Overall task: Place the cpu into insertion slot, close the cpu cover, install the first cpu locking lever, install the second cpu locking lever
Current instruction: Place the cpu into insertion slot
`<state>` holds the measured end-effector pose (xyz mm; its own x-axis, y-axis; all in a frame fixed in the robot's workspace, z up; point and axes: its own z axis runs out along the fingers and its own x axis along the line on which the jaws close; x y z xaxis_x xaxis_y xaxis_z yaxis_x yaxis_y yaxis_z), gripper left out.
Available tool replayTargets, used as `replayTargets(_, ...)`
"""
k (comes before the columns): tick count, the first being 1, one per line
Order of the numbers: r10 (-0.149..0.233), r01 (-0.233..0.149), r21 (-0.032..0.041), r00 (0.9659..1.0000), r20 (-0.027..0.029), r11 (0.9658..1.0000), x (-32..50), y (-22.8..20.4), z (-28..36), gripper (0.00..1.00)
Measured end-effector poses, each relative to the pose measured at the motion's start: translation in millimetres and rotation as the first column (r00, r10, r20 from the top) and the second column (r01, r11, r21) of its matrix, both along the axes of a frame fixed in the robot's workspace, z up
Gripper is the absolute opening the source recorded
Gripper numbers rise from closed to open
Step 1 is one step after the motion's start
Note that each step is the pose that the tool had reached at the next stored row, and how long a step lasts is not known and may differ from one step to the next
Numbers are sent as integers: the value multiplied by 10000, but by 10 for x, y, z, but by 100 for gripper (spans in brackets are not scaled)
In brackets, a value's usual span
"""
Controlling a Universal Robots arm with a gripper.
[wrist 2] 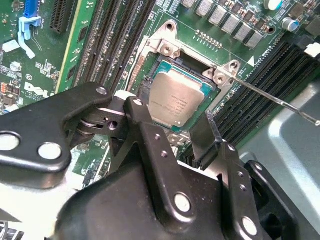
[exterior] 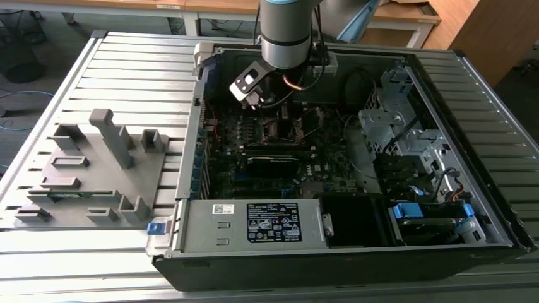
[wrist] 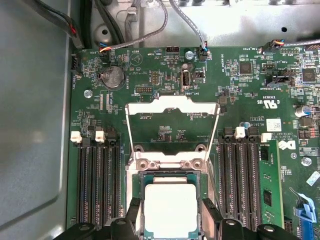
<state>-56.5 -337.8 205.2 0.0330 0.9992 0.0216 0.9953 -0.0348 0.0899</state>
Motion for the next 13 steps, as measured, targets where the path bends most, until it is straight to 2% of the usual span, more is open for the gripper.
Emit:
replayTargets(3, 0, 0, 0, 10000, 0, 10000, 0, 0, 0, 59)
replayTargets(4, 0, 0, 0, 10000, 0, 10000, 0, 0, 9, 11)
replayTargets(13, 0, 0, -1, 10000, -1, 10000, 0, 0, 20, 11)
